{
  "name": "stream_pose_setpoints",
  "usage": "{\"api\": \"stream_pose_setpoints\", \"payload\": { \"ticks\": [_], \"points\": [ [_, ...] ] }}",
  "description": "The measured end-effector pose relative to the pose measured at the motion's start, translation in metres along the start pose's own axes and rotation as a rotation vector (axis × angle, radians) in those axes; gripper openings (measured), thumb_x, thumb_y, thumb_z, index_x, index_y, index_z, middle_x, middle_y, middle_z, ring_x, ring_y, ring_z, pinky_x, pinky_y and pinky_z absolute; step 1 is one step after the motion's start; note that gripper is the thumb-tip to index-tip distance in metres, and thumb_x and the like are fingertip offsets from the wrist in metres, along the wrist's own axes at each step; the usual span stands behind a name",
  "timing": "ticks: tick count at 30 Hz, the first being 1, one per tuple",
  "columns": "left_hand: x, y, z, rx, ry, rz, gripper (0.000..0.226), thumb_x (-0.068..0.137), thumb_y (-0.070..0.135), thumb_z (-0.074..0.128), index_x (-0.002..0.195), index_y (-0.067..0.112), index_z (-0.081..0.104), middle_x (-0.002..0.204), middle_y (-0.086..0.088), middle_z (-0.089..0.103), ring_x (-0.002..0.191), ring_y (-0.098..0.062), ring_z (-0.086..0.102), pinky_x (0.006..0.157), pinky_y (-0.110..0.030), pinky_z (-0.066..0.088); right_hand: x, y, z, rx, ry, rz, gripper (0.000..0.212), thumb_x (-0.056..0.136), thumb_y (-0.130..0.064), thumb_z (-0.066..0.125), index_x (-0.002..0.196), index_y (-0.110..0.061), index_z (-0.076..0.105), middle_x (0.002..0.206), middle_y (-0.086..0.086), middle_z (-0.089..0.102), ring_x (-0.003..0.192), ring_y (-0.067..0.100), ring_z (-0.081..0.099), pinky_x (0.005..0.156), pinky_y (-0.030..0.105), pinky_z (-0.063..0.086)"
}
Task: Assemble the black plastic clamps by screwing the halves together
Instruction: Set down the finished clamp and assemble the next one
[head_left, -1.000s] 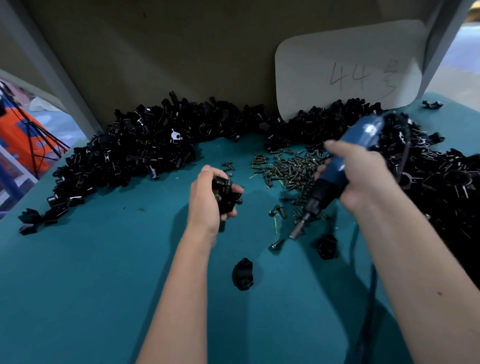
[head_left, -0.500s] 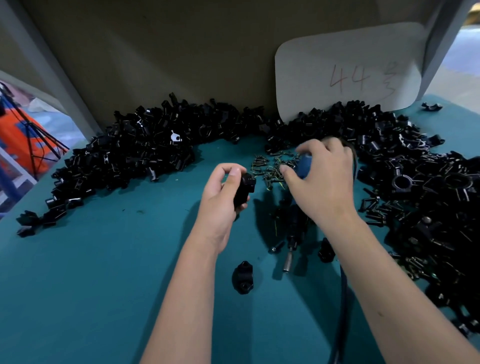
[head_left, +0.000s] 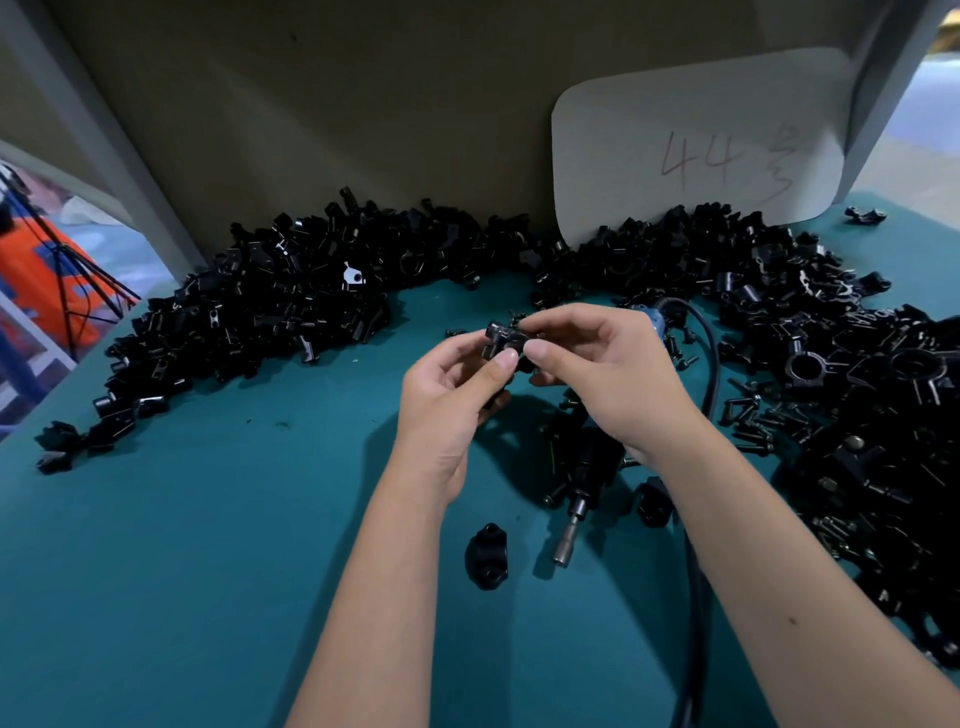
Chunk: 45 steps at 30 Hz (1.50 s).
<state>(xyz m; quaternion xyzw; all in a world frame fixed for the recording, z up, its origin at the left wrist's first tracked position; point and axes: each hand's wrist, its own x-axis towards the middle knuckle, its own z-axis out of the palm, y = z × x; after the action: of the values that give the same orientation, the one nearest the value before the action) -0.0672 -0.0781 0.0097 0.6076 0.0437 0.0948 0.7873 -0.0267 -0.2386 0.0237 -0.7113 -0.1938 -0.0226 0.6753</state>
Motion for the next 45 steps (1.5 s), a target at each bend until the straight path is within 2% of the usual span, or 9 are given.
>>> {"api": "stream_pose_setpoints", "payload": {
  "ticks": [3,8,11,14,19,25,28,37,45],
  "points": [
    [0.0003,0.0002,-0.001,-0.079,-0.007,-0.028,0.028,0.072,0.03,0.083,0.099,0.025,0.081,0.098,0.001,0.078,0.091,-0.008,0.071,0.076,-0.025,0.057,0.0017,0.001,-0.0009,0.085,0.012,0.022,0.016,0.094,-0.004,0.073,0.109,-0.008,0.077,0.098,0.006,0.079,0.091,0.017,0.076,0.075,0.027,0.061],
    [0.0011,0.0001,-0.0037,-0.026,0.015,0.013,0.022,0.07,0.035,0.085,0.091,0.03,0.08,0.085,0.007,0.075,0.08,-0.007,0.067,0.08,-0.032,0.053,0.0015,0.0011,-0.0022,0.088,-0.034,0.03,0.014,0.095,-0.003,0.072,0.107,-0.008,0.077,0.096,0.006,0.079,0.089,0.014,0.075,0.073,0.028,0.062],
    [0.0009,0.001,-0.0042,-0.036,0.008,0.031,0.02,0.069,0.036,0.086,0.087,0.03,0.079,0.086,0.009,0.075,0.081,-0.007,0.066,0.077,-0.032,0.053,0.0014,-0.0004,-0.0028,0.07,-0.069,0.014,0.014,0.095,-0.007,0.073,0.108,-0.012,0.077,0.098,0.005,0.078,0.092,0.015,0.074,0.071,0.028,0.061],
    [0.0005,-0.0007,-0.0039,-0.017,-0.023,0.038,0.019,0.072,0.033,0.085,0.09,0.028,0.08,0.091,0.006,0.077,0.086,-0.007,0.069,0.071,-0.029,0.054,0.0004,-0.0013,-0.0021,0.053,-0.091,-0.031,0.019,0.096,-0.009,0.073,0.113,-0.018,0.076,0.103,0.004,0.077,0.097,0.019,0.074,0.07,0.03,0.061],
    [0.0011,-0.0025,-0.0026,-0.03,-0.037,0.052,0.044,0.068,0.022,0.089,0.11,0.017,0.075,0.105,-0.011,0.079,0.1,-0.022,0.075,0.087,-0.034,0.057,0.0002,0.0012,0.0011,0.029,-0.036,-0.067,0.02,0.094,-0.008,0.074,0.108,-0.022,0.077,0.1,0.0,0.078,0.092,0.02,0.074,0.069,0.031,0.061],
    [0.0037,-0.0044,-0.0021,-0.034,-0.013,0.081,0.042,0.065,0.02,0.093,0.105,0.015,0.08,0.11,-0.013,0.078,0.109,-0.031,0.073,0.094,-0.038,0.058,0.0005,-0.0012,-0.0024,0.03,-0.079,-0.082,0.02,0.094,-0.01,0.074,0.107,-0.025,0.08,0.099,-0.001,0.079,0.092,0.018,0.075,0.071,0.029,0.061],
    [0.0033,-0.0042,-0.0011,-0.063,-0.011,0.078,0.043,0.063,0.026,0.095,0.102,0.015,0.082,0.111,-0.014,0.078,0.108,-0.03,0.073,0.099,-0.042,0.056,-0.0003,-0.0016,-0.0015,0.055,-0.075,-0.079,0.021,0.095,-0.01,0.074,0.107,-0.025,0.08,0.1,0.0,0.079,0.094,0.018,0.076,0.071,0.029,0.061],
    [0.0033,-0.0039,-0.0022,-0.107,-0.009,0.062,0.036,0.065,0.022,0.091,0.1,0.015,0.082,0.11,-0.016,0.077,0.112,-0.036,0.071,0.098,-0.043,0.057,-0.0014,-0.0021,-0.0004,0.126,-0.09,-0.067,0.022,0.096,-0.006,0.07,0.105,-0.025,0.08,0.104,0.004,0.079,0.097,0.024,0.075,0.068,0.033,0.061],
    [0.0016,-0.002,-0.0069,-0.007,-0.002,0.097,0.033,0.064,0.022,0.092,0.095,0.018,0.083,0.101,-0.011,0.08,0.096,-0.026,0.076,0.092,-0.039,0.06,0.0003,-0.0021,-0.0033,0.044,-0.1,-0.073,0.019,0.1,-0.009,0.067,0.104,-0.022,0.08,0.101,0.002,0.079,0.097,0.021,0.076,0.069,0.034,0.063]
  ]
}}
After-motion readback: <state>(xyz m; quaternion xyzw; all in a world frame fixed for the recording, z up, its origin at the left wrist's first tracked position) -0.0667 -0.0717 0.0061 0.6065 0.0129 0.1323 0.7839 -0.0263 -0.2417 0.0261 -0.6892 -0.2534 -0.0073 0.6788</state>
